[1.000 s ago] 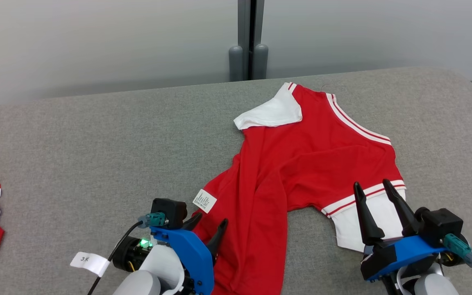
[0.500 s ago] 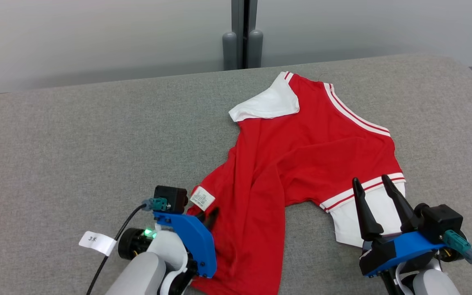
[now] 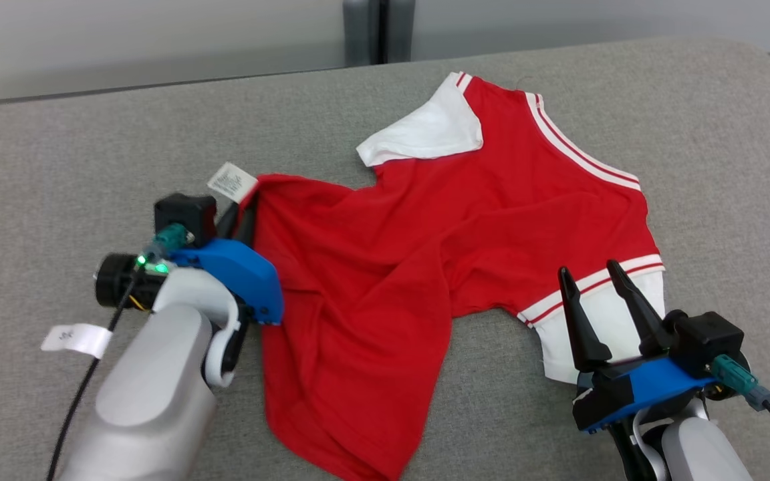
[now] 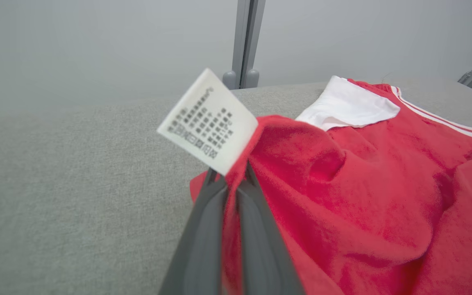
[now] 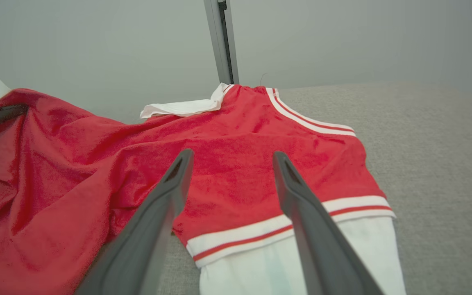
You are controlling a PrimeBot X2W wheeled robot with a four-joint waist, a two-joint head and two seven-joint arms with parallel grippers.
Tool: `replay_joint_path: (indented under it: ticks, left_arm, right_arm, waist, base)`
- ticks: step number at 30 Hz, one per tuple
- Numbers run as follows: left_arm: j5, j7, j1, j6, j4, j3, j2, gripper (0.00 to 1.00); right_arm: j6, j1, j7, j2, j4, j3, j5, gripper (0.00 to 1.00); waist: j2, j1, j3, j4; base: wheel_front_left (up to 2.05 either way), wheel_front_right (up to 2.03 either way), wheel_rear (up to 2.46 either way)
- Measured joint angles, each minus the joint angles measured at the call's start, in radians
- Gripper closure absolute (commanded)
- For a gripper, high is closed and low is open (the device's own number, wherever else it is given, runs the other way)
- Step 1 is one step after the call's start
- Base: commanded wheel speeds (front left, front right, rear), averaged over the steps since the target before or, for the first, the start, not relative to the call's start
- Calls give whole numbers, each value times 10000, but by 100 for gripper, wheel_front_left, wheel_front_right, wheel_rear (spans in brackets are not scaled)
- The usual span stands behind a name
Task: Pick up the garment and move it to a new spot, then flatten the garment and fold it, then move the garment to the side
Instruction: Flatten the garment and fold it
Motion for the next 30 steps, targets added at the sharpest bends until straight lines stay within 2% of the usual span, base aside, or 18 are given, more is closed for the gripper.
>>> replay_joint_path:
  ticks: [3, 5, 9, 12, 19, 20, 21, 22, 23, 24, 25, 28, 30]
  left_arm:
    - [228, -234, -787, -81, 445, 48, 332, 100]
    - [328, -313, -1263, -366, 727, 23, 614, 100]
    - [575, -328, -2105, -1133, 1183, -155, 1534, 100]
    - [378, -293, -2542, -1467, 1338, -173, 2102, 100]
    - [-366, -136, -3068, -1630, 1283, -512, 3173, 100]
    - [-458, -132, -3069, -1651, 1202, -665, 3264, 85]
    - [-499, -136, -3069, -1651, 1150, -832, 3340, 90]
    - [-499, -136, -3069, -1651, 1150, -832, 3340, 90]
    - [-502, -286, -3071, -1655, 1049, -1030, 3526, 82]
    - [-433, -428, -3088, -1657, 1053, -1120, 3628, 66]
    - [-355, -589, -3118, -1643, 1066, -1151, 3684, 0]
    - [196, -1258, -3232, -1101, 1141, -1252, 3777, 0]
    - [343, -1555, -3246, -917, 1269, -1340, 3724, 0]
  right_arm:
    - [0, -156, 21, 0, -29, 150, 0, 0]
    - [0, -278, -2, 0, -21, 268, 10, 0]
    - [0, -601, -130, 0, 50, 543, 104, 0]
    - [0, -832, -230, -4, 123, 719, 203, 0]
    - [0, -1219, -512, -2, 451, 1039, 403, 0]
    - [0, -1263, -539, -4, 508, 1068, 447, 0]
    - [0, -1305, -577, 0, 560, 1093, 456, 0]
    - [0, -1305, -577, 0, 560, 1093, 456, 0]
    - [0, -1345, -640, -2, 677, 1106, 470, 0]
    - [0, -1349, -650, -4, 717, 1106, 470, 0]
    - [0, -1356, -658, -4, 754, 1108, 470, 0]
    - [0, -1393, -702, 0, 846, 1122, 451, 0]
    - [0, -1409, -713, 0, 911, 1129, 437, 0]
  waist:
    - [0, 0, 342, -246]
    - [0, 1, 550, -447]
    - [0, 1, 910, -922]
    - [0, 1, 1131, -1231]
    - [0, 0, 1328, -1503]
    - [0, 1, 1314, -1488]
    - [0, 1, 1288, -1461]
    - [0, 1, 1288, -1461]
    - [0, 0, 1231, -1370]
    - [0, 0, 1198, -1312]
    - [0, 0, 1153, -1241]
    - [0, 0, 992, -1043]
    - [0, 0, 844, -913]
  base:
    - [0, 0, 0]
    - [0, 0, 0]
    - [0, 0, 0]
    - [0, 0, 0]
    - [0, 0, 0]
    - [0, 0, 0]
    - [0, 0, 0]
    - [0, 0, 0]
    - [0, 0, 0]
    - [0, 0, 0]
    - [0, 0, 0]
    - [0, 0, 0]
    - [0, 0, 0]
